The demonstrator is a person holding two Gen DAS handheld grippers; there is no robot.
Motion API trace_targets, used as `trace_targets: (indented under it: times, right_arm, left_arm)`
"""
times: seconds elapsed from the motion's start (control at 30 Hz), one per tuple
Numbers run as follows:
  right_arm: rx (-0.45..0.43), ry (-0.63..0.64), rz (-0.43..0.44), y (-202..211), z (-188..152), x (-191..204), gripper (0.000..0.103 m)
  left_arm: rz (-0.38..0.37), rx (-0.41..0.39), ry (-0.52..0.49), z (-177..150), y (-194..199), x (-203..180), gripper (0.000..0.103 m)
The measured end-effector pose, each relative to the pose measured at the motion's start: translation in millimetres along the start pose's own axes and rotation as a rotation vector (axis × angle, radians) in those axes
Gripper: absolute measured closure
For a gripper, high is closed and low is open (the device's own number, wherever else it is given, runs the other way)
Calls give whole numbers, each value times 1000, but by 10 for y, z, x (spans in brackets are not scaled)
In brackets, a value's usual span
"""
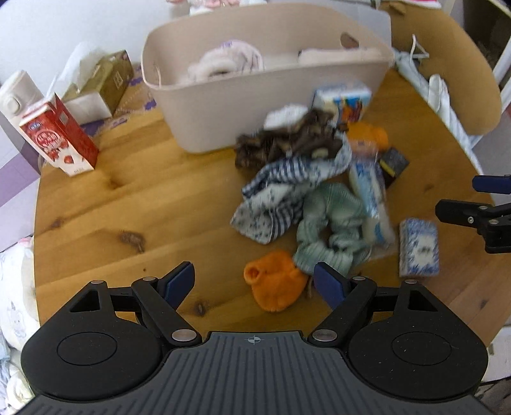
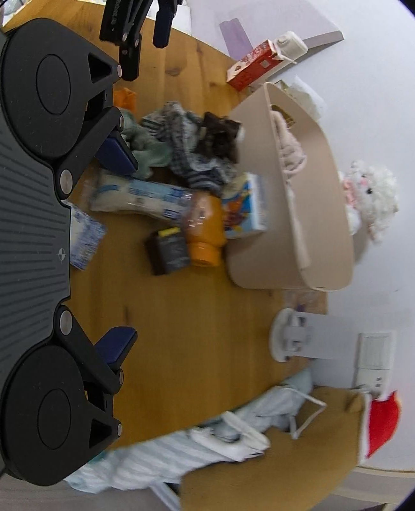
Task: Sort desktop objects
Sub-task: 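Move left tool to the orange plush while right tool reaches the blue-white card box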
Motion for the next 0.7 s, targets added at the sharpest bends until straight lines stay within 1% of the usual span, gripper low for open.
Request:
trace_targets:
  times: [0.17,0.3,0.43,0.6,0.7]
  right_arm:
    - [47,24,-48,-109,-138,79,0]
    - [89,49,-102,-197,-238,120,0]
    - [126,0,-85,-279,-312,88,0]
    - [180,-24,-98,-392,-356,98,0]
    - [187,-24,-104,-428,-367,120,0]
  left_arm:
    - [8,35,-9,-101,-163,-5,20]
    - [2,37,-11,-149,-264,-2,20]
    - [4,53,-14,-185,-377,24,20]
    - [-4,51,-10,-197,-470,41,20]
    - [-36,54,-17,-185,-525,40,24]
Point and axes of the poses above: each gripper's, at about its wrist camera, not at the fingertips, and y roughly against the way its jaws point, x to its left, z to its top, the point moved 2 cm from there along -y, roughly the way its jaws point, and after that the axes turned 9 degrees about -z, right-handed, at the moved point
